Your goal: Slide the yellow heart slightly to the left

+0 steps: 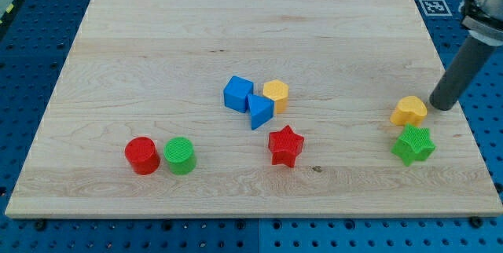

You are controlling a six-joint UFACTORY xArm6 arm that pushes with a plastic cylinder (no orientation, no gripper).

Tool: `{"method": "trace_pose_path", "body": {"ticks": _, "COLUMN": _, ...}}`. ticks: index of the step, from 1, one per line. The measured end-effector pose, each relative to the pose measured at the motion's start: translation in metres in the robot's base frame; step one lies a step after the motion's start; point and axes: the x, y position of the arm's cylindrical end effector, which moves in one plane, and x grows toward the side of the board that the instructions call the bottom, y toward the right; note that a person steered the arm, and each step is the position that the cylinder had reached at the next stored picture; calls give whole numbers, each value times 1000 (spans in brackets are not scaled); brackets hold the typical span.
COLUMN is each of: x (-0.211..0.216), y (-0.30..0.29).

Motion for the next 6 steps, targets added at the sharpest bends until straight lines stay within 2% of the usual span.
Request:
{"method": "trace_pose_path", "body": {"ticks": 4, "x": 11, "y": -43}}
{"method": "trace_pose_path", "body": {"ticks": 6, "x": 27, "y": -45}}
